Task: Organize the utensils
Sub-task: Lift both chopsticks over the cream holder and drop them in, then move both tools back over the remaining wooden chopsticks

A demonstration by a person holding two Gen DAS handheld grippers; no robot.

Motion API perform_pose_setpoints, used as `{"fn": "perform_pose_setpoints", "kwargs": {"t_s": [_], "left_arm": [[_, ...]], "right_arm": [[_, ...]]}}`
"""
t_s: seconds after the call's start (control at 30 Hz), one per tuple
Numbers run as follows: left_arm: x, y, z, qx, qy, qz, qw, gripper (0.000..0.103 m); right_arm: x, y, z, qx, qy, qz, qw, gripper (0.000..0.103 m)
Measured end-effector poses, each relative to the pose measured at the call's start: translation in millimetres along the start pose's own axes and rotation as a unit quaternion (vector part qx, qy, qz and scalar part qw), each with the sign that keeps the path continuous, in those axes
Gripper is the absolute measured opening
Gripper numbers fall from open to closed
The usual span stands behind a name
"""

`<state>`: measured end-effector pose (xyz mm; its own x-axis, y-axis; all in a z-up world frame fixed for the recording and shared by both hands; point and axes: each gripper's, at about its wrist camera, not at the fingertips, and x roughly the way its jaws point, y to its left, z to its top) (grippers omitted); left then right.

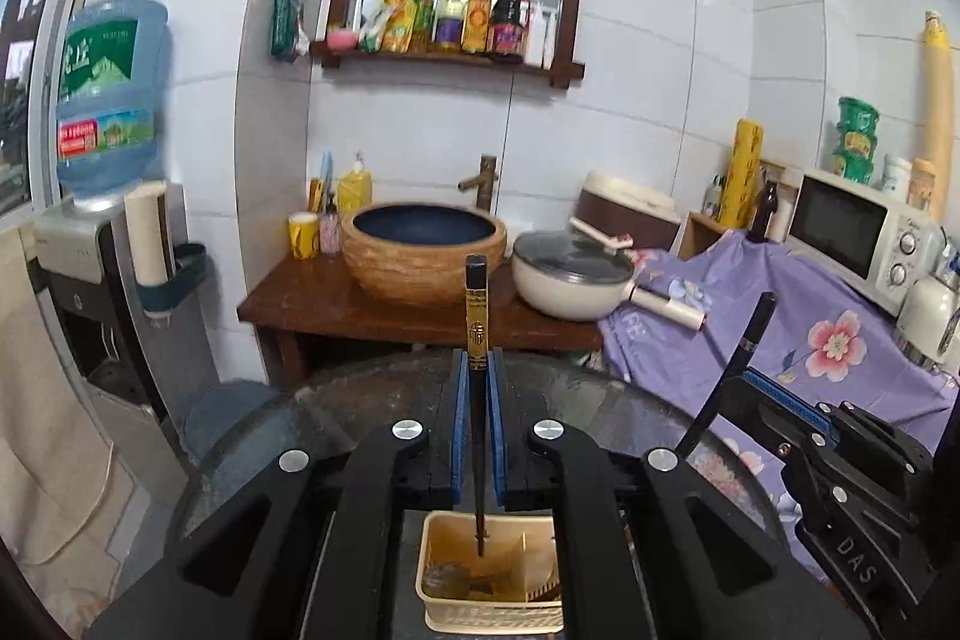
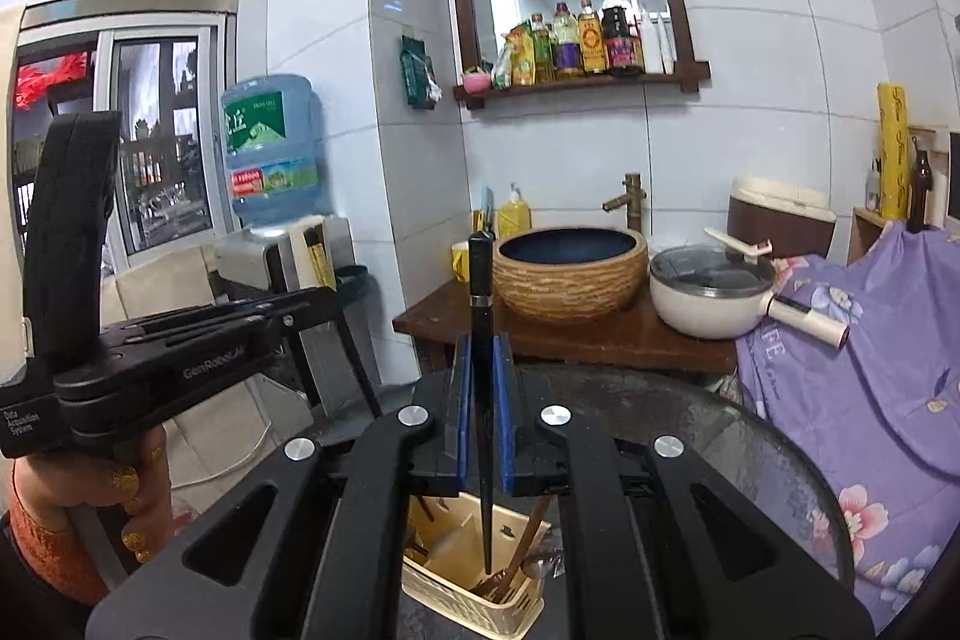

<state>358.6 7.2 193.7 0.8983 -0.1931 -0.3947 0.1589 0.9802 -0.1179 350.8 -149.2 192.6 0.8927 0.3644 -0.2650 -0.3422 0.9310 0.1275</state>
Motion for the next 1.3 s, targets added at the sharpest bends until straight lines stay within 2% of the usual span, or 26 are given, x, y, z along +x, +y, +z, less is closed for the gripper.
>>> {"fn": "perform_pose_setpoints", "kwargs": {"t_s": [0.3,0.47,0.57,0.63,0.7,0.8,0.9,0.97,1.07,1.17,1.3], "left_arm": [[41.1,8.0,-52.0,-0.003,0.06,0.006,0.9982,0.007],[53.3,13.1,-68.0,-0.006,0.08,0.008,0.9968,0.006],[52.3,13.0,-75.6,0.001,0.078,0.011,0.9969,0.007],[48.9,13.2,-79.8,0.005,0.074,0.01,0.9972,0.013],[41.8,15.3,-85.0,0.0,0.069,0.014,0.9975,0.045],[20.1,22.1,-97.3,-0.006,0.046,0.021,0.9987,0.059],[2.5,32.0,-111.9,-0.004,0.039,0.045,0.9982,0.073],[-6.5,41.6,-124.0,-0.013,0.041,0.059,0.9973,0.078],[-14.6,56.1,-145.1,-0.039,0.06,0.067,0.9952,0.079],[-16.7,59.5,-169.7,-0.043,0.086,0.074,0.9926,0.08],[-15.6,54.9,-206.5,-0.032,0.126,0.075,0.9887,0.079]], "right_arm": [[28.4,-0.8,-51.0,-0.007,0.043,-0.011,0.999,0.008],[33.0,-4.5,-64.4,-0.003,0.05,-0.02,0.999,0.008],[29.8,-3.0,-71.0,-0.015,0.047,-0.026,0.998,0.009],[25.5,0.5,-74.0,-0.027,0.039,-0.029,0.998,0.023],[16.3,2.9,-77.6,-0.029,0.02,-0.028,0.999,0.065],[-3.8,9.3,-87.3,-0.051,-0.013,-0.04,0.998,0.067],[-19.6,12.9,-101.0,-0.062,-0.015,-0.044,0.997,0.068],[-28.7,14.2,-109.4,-0.061,-0.015,-0.046,0.997,0.069],[-43.0,17.0,-125.7,-0.052,-0.01,-0.044,0.998,0.073],[-47.2,21.0,-145.5,-0.048,0.017,-0.045,0.998,0.075],[-33.5,18.5,-183.6,-0.032,0.098,-0.049,0.993,0.075]]}}
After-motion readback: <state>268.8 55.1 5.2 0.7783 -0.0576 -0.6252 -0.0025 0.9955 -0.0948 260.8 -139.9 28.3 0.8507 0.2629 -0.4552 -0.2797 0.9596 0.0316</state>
